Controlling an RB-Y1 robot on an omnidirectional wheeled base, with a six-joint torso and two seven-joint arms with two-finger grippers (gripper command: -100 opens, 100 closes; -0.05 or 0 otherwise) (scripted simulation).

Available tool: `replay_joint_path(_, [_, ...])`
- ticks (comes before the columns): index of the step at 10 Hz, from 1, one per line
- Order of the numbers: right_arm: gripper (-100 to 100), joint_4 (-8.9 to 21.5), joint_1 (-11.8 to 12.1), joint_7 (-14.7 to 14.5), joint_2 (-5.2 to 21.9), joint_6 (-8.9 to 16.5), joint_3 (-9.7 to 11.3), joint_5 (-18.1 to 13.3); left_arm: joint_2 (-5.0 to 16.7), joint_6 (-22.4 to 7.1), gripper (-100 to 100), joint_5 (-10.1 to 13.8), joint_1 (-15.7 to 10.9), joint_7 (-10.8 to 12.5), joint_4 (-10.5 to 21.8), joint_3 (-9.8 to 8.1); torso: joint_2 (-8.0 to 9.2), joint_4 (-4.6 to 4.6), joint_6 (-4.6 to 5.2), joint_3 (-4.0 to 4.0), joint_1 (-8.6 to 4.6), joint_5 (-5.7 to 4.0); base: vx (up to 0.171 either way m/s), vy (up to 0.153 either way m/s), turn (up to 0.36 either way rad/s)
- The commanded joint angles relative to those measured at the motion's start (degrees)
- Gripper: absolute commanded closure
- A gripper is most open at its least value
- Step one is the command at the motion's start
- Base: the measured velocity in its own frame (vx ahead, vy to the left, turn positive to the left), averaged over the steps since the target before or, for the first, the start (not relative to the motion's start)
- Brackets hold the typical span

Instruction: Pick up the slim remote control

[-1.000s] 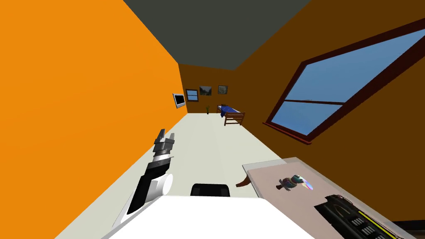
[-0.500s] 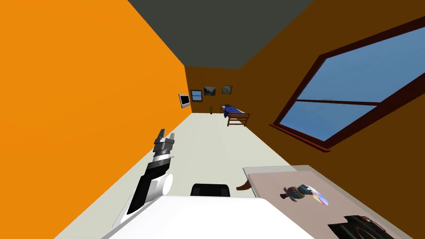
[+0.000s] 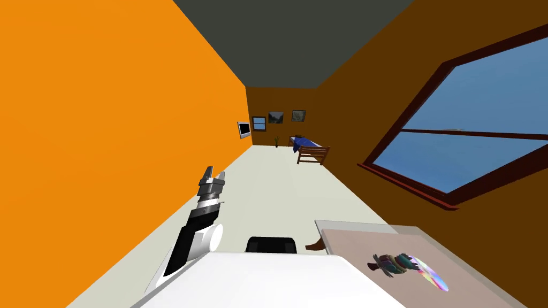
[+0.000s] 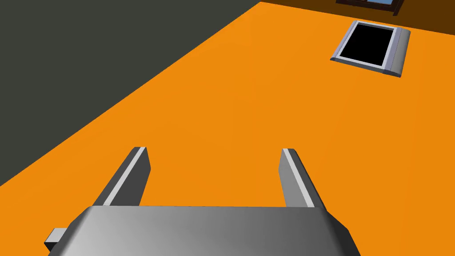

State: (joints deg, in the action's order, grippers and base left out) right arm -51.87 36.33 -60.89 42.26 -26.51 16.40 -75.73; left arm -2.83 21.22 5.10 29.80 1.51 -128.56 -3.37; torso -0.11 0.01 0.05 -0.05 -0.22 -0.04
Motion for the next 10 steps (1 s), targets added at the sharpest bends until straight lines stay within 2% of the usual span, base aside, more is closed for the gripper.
replay_joint_path(1, [-100, 2.5, -0.3, -1.6, 0.2, 0.7, 0.3, -1.1, 0.0, 0.0, 0, 0.0, 0.0, 0.0, 0.0, 0.0, 0.0, 0.0, 0.0, 0.0, 0.0, 0.0, -0.008, -0.084, 0.282])
replay_joint_path(3, [-100, 4.8, -1.0, -2.7, 0.2, 1.4, 1.0, -2.3, 0.0, 0.0, 0, 0.0, 0.0, 0.0, 0.0, -0.01, 0.04, 0.0, 0.02, 0.02, -0.23, -0.05, -0.031, -0.102, 0.193])
replay_joint_path(6, [-100, 6.3, -1.8, -3.4, -0.9, 1.9, 1.9, -3.1, 0.0, 0.0, 0, 0.0, 0.0, 0.0, 0.0, -0.01, 0.04, 0.01, 0.05, 0.02, -0.01, -0.02, -0.024, -0.047, 0.081])
replay_joint_path(7, [-100, 5.2, -1.3, -2.5, -0.2, 1.9, 1.8, -3.1, 0.0, 0.0, 0, 0.0, 0.0, 0.0, 0.0, -0.01, 0.05, 0.01, 0.04, 0.03, -0.01, -0.02, -0.013, -0.022, 0.029])
replay_joint_path(8, [0, 5.3, -1.4, -2.6, -0.2, 1.9, 1.9, -3.2, 0.0, 0.0, 0, 0.0, 0.0, 0.0, 0.0, -0.01, 0.02, 0.0, 0.07, 0.01, 0.06, 0.0, 0.0, 0.0, 0.0])
replay_joint_path(9, [-100, 6.7, -2.3, -1.6, -1.6, 2.9, 2.4, -2.9, 0.0, 0.0, 0, 0.0, 0.0, 0.0, 0.0, -0.01, -0.02, -0.01, 0.06, -0.01, 0.13, 0.01, -0.05, -0.019, 0.216])
replay_joint_path(10, [-100, 7.6, -2.9, -1.0, -2.6, 3.6, 2.8, -2.8, 0.0, 0.0, 0, 0.0, 0.0, 0.0, 0.0, 0.0, 0.09, 0.02, 0.01, 0.05, 0.09, 0.01, -0.111, -0.038, 0.273])
